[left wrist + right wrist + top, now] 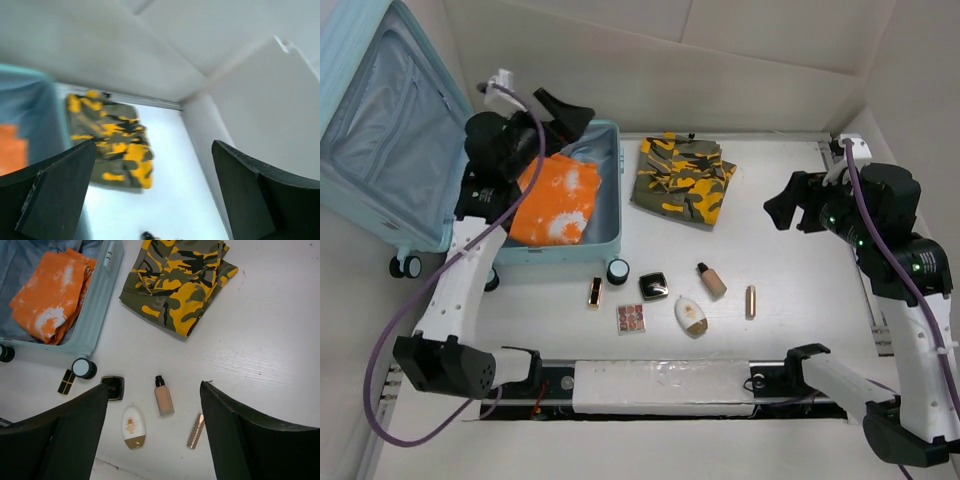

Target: Pack the luggage

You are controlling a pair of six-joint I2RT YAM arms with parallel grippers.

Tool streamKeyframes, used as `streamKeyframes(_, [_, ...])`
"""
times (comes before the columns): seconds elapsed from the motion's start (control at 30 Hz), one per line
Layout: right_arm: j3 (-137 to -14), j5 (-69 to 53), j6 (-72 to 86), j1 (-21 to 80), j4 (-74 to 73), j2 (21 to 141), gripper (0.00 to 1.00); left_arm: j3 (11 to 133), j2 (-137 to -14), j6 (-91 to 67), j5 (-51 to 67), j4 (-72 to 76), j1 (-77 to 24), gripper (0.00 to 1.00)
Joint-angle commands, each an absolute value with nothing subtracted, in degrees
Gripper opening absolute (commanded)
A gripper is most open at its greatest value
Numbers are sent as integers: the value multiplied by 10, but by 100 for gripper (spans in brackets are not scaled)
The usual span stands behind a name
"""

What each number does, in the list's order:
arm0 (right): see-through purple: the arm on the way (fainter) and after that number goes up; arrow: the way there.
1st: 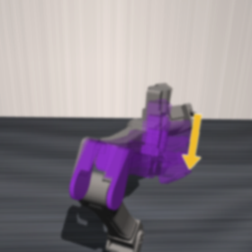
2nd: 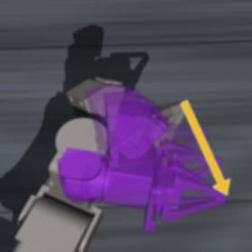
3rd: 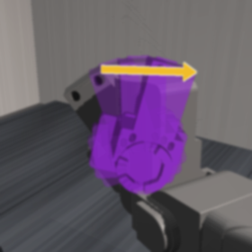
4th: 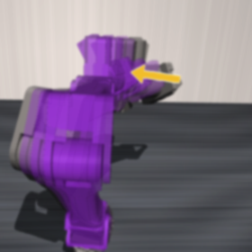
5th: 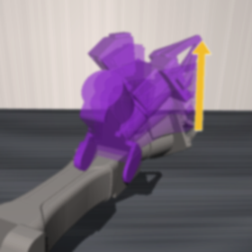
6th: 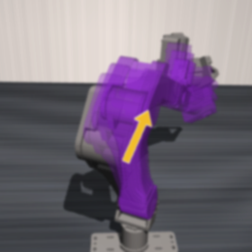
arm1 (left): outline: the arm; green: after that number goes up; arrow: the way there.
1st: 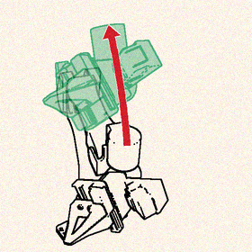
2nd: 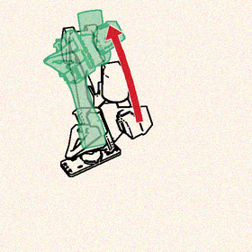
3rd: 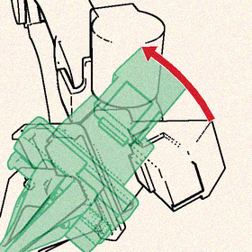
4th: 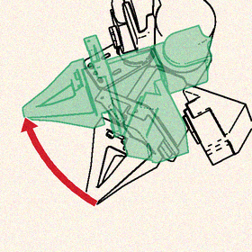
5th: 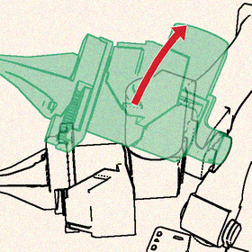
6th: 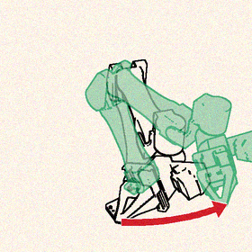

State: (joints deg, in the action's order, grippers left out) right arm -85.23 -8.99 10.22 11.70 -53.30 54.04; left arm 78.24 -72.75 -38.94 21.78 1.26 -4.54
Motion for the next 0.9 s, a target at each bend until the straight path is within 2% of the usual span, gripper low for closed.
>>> streamKeyframes(0.0, [-862, -77, 98, 122, -514, 533, 79, 800, -787, -359, 164, -35, -144, 95])
streamKeyframes(0.03, [-862, -67, 98, 122, -514, 526, 76, 807, -800, -359, 141, -28, -175, 82])
streamKeyframes(0.07, [-862, -61, 98, 122, -520, 526, 67, 807, -812, -365, 127, -28, -203, 32])
streamKeyframes(0.1, [-862, -61, 98, 122, -520, 519, 61, 812, -826, -375, 114, -28, -230, 21])
streamKeyframes(0.17, [-856, -61, 112, 122, -520, 505, 50, 828, -880, -402, 83, -39, -304, 10])
streamKeyframes(0.2, [-846, -61, 112, 122, -520, 495, 35, 836, -901, -416, 70, -39, -324, 7])
streamKeyframes(0.27, [-837, -61, 126, 122, -520, 490, 32, 844, -960, -441, 70, -32, -362, 5])
streamKeyframes(0.33, [-829, -68, 126, 127, -526, 475, 37, 844, -992, -500, 68, -11, -369, 5])
streamKeyframes(0.37, [-823, -77, 131, 127, -531, 475, 41, 837, -1020, -519, 76, 6, -374, 10])
streamKeyframes(0.4, [-823, -89, 131, 127, -531, 469, 47, 837, -1031, -537, 76, 23, -374, 20])
streamKeyframes(0.43, [-817, -95, 136, 127, -531, 469, 59, 837, -1041, -565, 64, 23, -374, 31])
streamKeyframes(0.5, [-811, -103, 136, 127, -536, 462, 67, 831, -1064, -589, 43, 28, -374, 53])
streamKeyframes(0.57, [-801, -103, 136, 127, -542, 449, 73, 831, -1078, -612, 19, 28, -381, 62])
streamKeyframes(0.63, [-801, -103, 136, 127, -542, 443, 75, 837, -1088, -631, -20, -2, -381, 69])
streamKeyframes(0.87, [-790, -109, 136, 127, -555, 437, 77, 842, -1142, -738, -62, -39, -381, 70])
